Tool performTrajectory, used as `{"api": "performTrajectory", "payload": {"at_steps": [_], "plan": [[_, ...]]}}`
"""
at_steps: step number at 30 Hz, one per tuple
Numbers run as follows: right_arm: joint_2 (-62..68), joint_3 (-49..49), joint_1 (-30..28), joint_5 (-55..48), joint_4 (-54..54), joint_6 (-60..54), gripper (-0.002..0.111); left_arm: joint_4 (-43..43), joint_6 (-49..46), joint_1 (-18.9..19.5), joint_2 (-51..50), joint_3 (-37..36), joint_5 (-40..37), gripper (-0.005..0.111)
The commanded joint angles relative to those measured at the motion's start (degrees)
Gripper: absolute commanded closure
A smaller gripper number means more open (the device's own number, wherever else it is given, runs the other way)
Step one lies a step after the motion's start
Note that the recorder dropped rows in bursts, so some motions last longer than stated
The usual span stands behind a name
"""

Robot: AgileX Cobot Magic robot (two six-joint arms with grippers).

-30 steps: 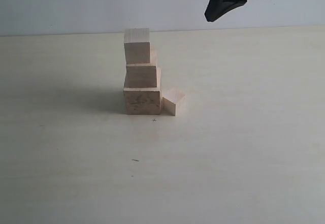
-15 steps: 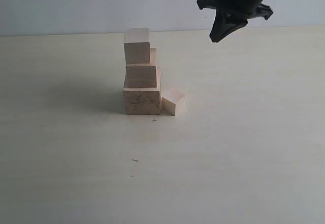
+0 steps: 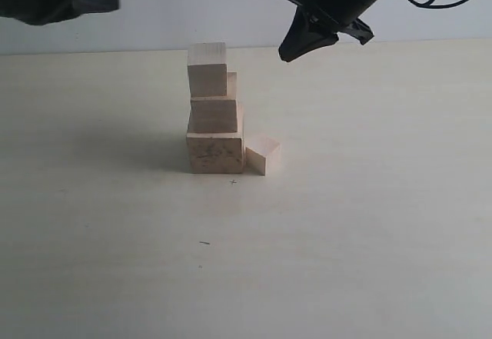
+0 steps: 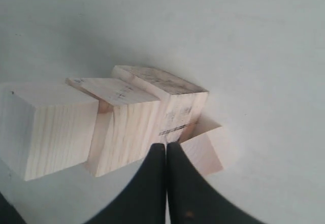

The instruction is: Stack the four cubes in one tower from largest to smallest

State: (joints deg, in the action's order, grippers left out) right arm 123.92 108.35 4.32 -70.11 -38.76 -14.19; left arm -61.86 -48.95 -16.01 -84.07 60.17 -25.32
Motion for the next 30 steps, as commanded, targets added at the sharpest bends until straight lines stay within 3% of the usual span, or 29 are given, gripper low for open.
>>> {"api": "performTrajectory", "payload": {"at_steps": [1,6,9,14,20,30], "plan": [[-1.6,0.04,0.03,0.15,2.74,-0.71,0.108,-14.51,-6.27,4.42,-12.76,7.91,-15.14,0.107],[-1.98,0.04,0.03,0.15,2.74,-0.71,0.108,-27.51,-2.74,14.54,-24.54,12.06,-32.02,0.107],[-1.95,0.04,0.03,0.15,2.74,-0.71,0.108,-30.0,-3.99,17.23,-28.49,12.45,-41.78,0.107],[-1.95,0.04,0.03,0.15,2.5,-0.71,0.108,-24.34,-6.53,13.32,-29.46,12.45,-41.81,0.107],[-1.95,0.04,0.03,0.15,2.13,-0.71,0.108,-25.56,-9.41,7.08,-29.46,12.45,-38.24,0.107],[-1.95,0.04,0.03,0.15,1.03,-1.16,0.108,-25.52,-9.41,6.17,-29.46,12.45,-35.31,0.107]]}}
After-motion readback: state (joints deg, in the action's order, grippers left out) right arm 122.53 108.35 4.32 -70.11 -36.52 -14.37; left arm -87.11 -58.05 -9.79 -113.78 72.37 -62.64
